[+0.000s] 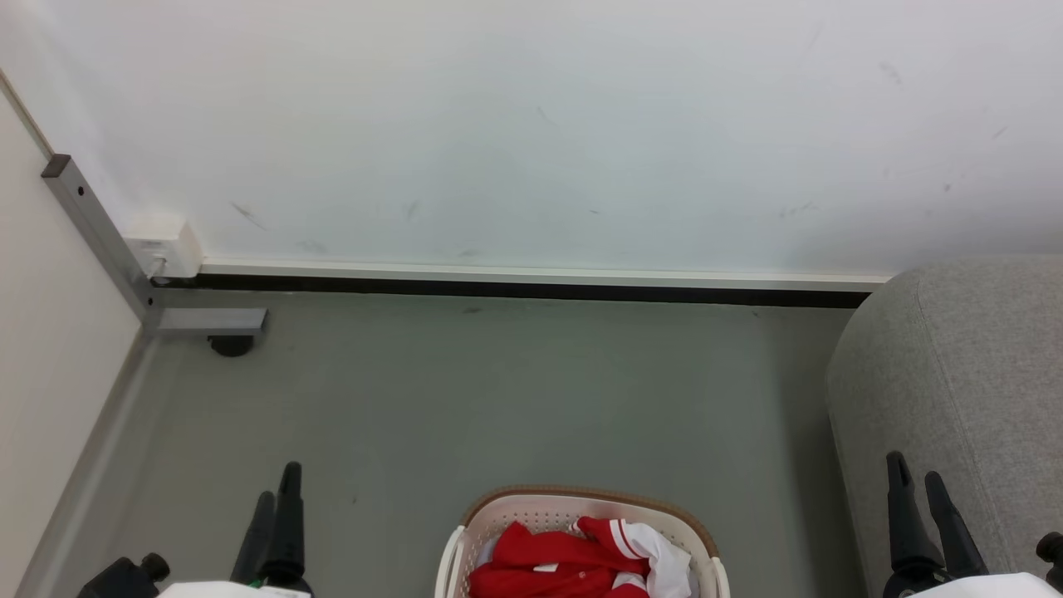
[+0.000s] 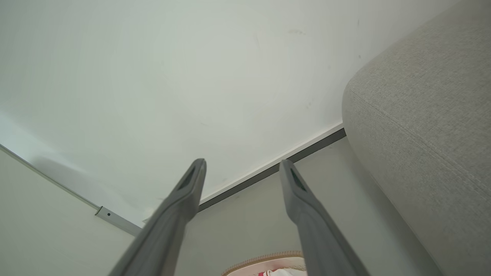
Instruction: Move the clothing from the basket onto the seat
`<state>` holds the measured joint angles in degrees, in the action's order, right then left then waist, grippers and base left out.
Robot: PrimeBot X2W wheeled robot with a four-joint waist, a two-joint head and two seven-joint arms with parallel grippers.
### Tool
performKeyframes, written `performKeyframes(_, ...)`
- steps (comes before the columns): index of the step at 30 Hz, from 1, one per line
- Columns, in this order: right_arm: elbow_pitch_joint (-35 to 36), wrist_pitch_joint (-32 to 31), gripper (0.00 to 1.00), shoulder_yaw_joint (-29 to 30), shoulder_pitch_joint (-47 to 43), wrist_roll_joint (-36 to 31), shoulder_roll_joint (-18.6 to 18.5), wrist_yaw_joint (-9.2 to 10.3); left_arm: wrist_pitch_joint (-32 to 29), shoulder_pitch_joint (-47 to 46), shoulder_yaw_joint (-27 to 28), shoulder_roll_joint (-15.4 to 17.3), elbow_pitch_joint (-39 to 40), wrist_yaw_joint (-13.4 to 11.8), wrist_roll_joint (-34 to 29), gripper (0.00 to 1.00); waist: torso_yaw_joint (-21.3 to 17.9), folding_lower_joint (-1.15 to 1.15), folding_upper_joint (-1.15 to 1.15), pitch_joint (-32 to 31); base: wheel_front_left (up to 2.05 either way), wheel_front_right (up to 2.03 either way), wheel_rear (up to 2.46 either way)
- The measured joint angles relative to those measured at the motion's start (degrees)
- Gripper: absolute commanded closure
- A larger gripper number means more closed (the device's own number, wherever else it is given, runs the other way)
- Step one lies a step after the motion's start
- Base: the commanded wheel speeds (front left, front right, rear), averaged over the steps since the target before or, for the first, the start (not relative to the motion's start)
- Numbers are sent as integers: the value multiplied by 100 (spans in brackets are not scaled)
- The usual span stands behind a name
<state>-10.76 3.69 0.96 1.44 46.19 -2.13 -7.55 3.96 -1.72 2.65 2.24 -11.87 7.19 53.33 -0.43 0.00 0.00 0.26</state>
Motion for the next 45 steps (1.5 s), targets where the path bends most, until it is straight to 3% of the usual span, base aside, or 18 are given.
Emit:
performKeyframes(30, 35, 501, 0, -99, -164, -2197, -21, 0, 474, 172, -142, 15, 37, 2, -2142, 0, -22, 0, 0, 16, 0, 0, 0)
performKeyframes(45, -37, 701, 0, -45, -249, -2577, -31, 0, 690, 233, -244, 23, -116, 11, -2929, 0, -17, 0, 0, 16, 0, 0, 0)
